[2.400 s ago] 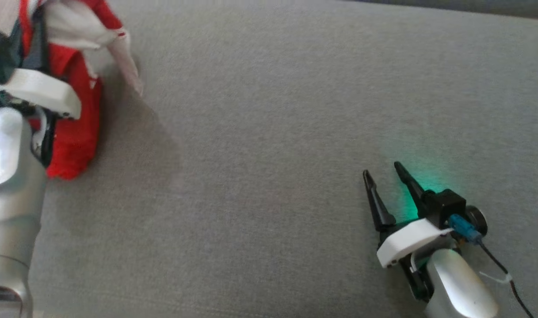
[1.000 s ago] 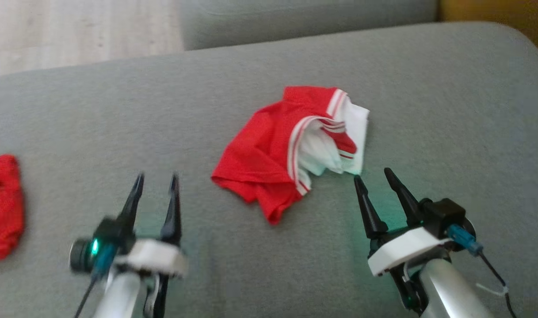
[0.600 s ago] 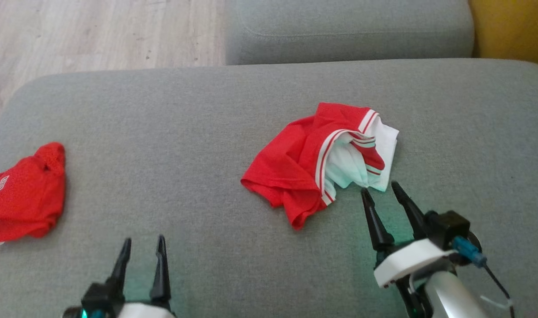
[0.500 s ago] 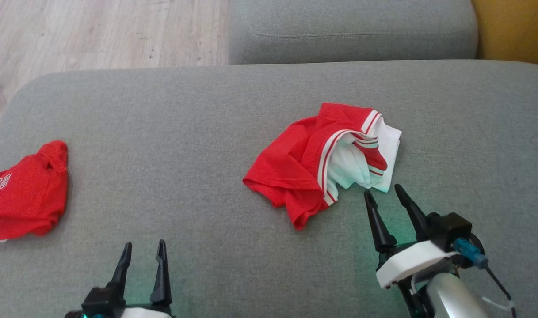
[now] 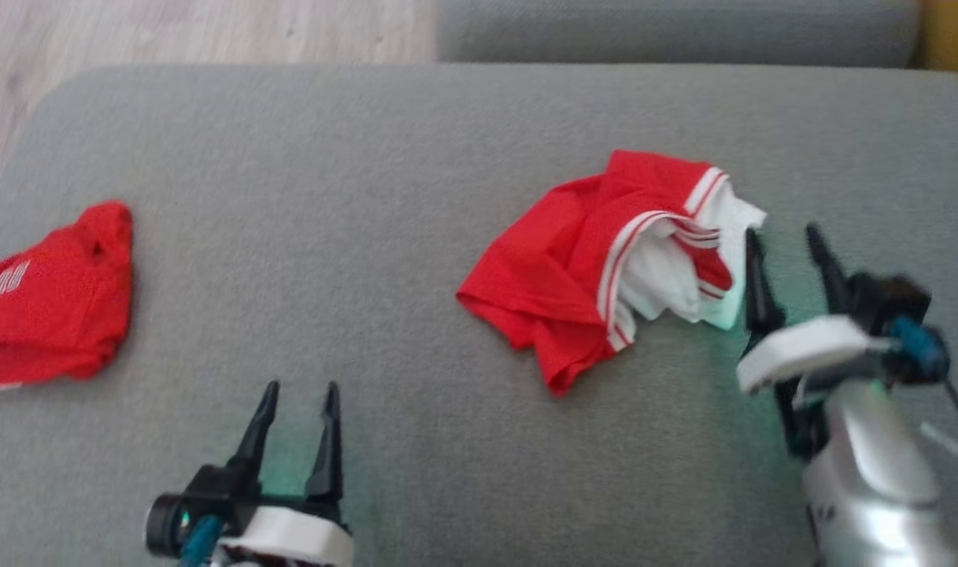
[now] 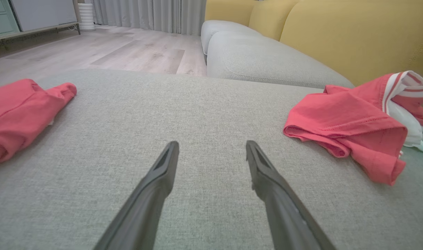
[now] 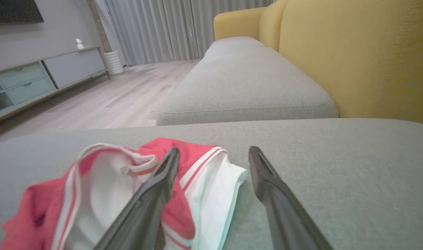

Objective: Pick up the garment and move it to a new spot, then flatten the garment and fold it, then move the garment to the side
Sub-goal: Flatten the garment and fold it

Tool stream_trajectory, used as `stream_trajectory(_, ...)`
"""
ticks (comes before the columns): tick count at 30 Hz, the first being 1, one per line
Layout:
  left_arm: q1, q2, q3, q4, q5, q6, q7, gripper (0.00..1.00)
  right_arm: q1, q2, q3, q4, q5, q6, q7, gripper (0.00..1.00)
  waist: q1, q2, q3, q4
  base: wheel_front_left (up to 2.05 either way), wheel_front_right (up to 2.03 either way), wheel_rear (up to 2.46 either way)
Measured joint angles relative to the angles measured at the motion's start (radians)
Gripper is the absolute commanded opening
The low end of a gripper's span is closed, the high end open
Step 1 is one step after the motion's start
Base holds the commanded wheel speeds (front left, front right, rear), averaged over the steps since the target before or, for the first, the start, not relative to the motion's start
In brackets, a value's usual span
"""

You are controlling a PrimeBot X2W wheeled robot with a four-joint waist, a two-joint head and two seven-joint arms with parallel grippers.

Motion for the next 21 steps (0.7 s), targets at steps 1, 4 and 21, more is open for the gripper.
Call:
stream_trajectory(1, -0.007, 0.000, -0.014, 0.000, 0.000, 0.000, 0.000, 1.00, -0.030, -0.002, -0.018, 0.026, -0.017, 0.000, 0.003, 1.00, 0.0000, 0.0000, 0.010, 0.010, 0.00, 0.00, 0.00)
stream_trajectory(4, -0.018, -0.001, -0.034, 0.000, -0.010, 0.001, 0.000, 1.00, -0.083, -0.005, -0.059, 0.079, -0.052, 0.000, 0.017, 1.00, 0.0001, 0.0000, 0.031, 0.031, 0.00, 0.00, 0.00)
stream_trajectory(21, -0.054, -0.002, -0.064, -0.002, -0.026, 0.012, 0.000, 1.00, -0.238, -0.023, -0.353, 0.365, -0.248, 0.000, 0.042, 0.00, 0.0000, 0.0000, 0.107, 0.163, 0.00, 0.00, 0.00)
